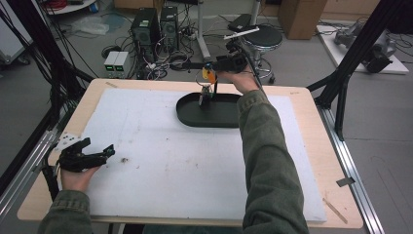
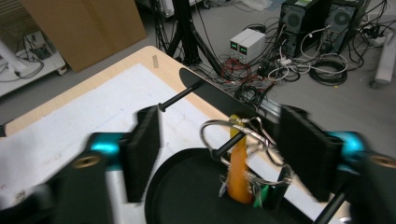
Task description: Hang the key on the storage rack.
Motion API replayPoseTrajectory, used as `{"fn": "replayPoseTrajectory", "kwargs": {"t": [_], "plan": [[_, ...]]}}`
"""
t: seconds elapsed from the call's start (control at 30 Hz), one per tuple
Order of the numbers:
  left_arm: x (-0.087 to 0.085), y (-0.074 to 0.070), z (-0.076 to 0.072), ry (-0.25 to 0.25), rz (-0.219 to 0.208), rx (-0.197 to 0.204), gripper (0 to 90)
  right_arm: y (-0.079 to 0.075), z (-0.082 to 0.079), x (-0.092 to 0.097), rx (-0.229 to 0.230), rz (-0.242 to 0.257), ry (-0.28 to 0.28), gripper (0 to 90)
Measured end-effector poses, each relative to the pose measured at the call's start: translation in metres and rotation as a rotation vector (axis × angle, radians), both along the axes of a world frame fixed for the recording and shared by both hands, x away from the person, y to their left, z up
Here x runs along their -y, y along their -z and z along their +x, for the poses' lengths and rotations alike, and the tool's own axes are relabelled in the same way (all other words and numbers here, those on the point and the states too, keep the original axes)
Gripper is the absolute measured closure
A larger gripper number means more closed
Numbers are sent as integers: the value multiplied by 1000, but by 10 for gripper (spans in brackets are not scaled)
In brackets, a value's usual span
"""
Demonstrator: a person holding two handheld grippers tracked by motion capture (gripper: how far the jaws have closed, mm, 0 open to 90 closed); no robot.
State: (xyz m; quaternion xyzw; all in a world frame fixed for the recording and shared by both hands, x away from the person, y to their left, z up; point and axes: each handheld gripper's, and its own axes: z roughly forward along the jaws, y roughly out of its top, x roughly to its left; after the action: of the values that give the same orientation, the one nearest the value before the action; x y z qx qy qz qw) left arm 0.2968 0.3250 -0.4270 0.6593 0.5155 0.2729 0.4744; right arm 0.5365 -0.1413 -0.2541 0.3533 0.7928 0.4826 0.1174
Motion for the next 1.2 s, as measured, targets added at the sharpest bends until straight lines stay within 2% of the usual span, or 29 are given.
{"fn": "replayPoseTrajectory", "kwargs": {"t": [0.07, 0.13, 0.2, 0.27, 0.47, 0.6, 0.7, 0.83, 1.03, 1.17, 1.2], "plan": [[0, 0, 0, 0, 1, 0, 17, 1, -4, 1, -12, 19, -8, 192], [0, 0, 0, 1, 3, 0, 17, 3, -7, 0, -26, -5, 0, 104], [0, 0, 0, 0, 4, -1, 17, 4, -9, 0, -53, -28, -6, 96], [0, 0, 0, 0, 2, -2, 17, 3, -12, -2, -58, -43, -7, 4], [0, 0, -1, -1, -1, 0, 17, -3, -22, -5, -46, -87, 28, 6], [0, 0, -1, -1, -2, 0, 17, -6, -30, -8, -35, -148, 31, 5], [0, 0, -1, -1, -3, 1, 17, -8, -37, -4, -3, -127, 43, 5], [1, -1, -1, 0, -1, -1, 17, -5, -46, 6, 5, -120, 63, 6], [1, 0, -1, -2, 0, -1, 17, 2, -55, 22, 4, -97, 80, 6], [1, 0, -1, -1, 3, -3, 17, 9, -61, 31, -15, -119, 77, 5], [1, 0, -1, -1, 2, -2, 17, 10, -63, 33, -9, -117, 80, 6]]}}
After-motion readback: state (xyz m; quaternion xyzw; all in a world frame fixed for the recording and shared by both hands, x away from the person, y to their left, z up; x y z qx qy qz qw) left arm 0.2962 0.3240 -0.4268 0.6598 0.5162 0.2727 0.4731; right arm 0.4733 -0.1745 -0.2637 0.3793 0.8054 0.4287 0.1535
